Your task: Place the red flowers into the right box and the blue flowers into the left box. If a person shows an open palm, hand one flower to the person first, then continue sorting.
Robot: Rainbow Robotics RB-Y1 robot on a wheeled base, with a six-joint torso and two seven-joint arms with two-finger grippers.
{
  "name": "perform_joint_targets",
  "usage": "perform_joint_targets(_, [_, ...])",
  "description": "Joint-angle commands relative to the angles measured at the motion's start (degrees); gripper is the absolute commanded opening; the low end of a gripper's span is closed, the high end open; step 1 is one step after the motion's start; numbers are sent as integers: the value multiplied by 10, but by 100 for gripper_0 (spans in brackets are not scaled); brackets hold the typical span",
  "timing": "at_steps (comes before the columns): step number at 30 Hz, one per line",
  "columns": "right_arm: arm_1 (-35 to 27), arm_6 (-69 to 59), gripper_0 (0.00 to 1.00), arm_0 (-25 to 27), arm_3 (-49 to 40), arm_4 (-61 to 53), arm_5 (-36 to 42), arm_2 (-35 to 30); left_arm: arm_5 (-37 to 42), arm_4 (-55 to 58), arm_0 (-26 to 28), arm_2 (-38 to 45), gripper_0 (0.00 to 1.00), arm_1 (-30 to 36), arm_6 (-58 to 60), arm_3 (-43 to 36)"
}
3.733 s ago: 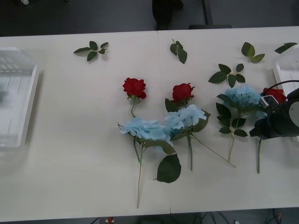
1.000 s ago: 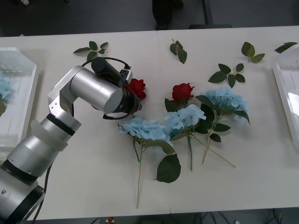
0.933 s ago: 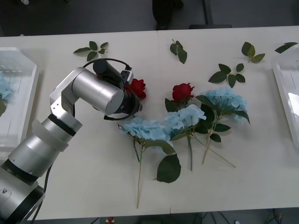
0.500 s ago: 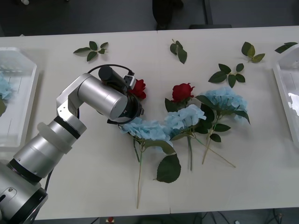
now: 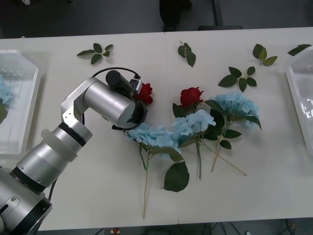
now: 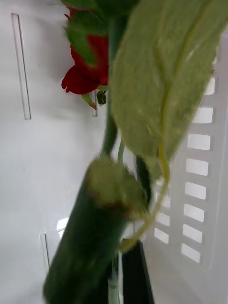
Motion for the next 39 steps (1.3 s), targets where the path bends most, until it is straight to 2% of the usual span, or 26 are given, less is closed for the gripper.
perform_joint_targets(1, [9,7,52,-25,2,8,-8,17,-9,-13,-30,-15,73,-16,-42,-4])
perform_joint_targets(2, [9,9,60,-25,2,8,-8,17,-9,-13,-30,-16,72,-16,-42,-4])
perform_joint_targets(7, [8,20,84,-26,1,-21,-6,17,-9,-14,-29,-25,72,-16,-42,-3])
perform_joint_targets(11, [0,65,91,-32,-10,-88,16,13,-9,-14,-30,-25,67,-16,-43,-3])
perform_joint_targets(16, [-20,101,95,-32,-74,-195,102,-22,-19,-15,-30,-29,60,-16,-45,8])
perform_joint_targets(18, [-24,98,97,-33,-98,-233,132,-35,-29,-14,-30,-32,51,-16,-47,16])
perform_joint_targets(20, [-27,91,98,-33,-127,-288,170,-50,-39,-14,-30,-33,30,-16,-48,21])
perform_joint_targets(21, [-27,82,98,-32,-142,-311,188,-61,-39,-14,-30,-32,12,-16,-47,21])
perform_joint_targets(23, [-27,56,98,-32,-165,-347,214,-74,-38,-14,-30,-32,0,-16,-46,21])
perform_joint_targets(29, [-27,-96,98,-22,-277,-446,275,-79,-38,-12,-33,-32,0,-16,-47,21])
perform_joint_targets(39, [-39,-302,99,108,-525,-424,274,-78,-29,7,-49,-15,0,-13,-43,3])
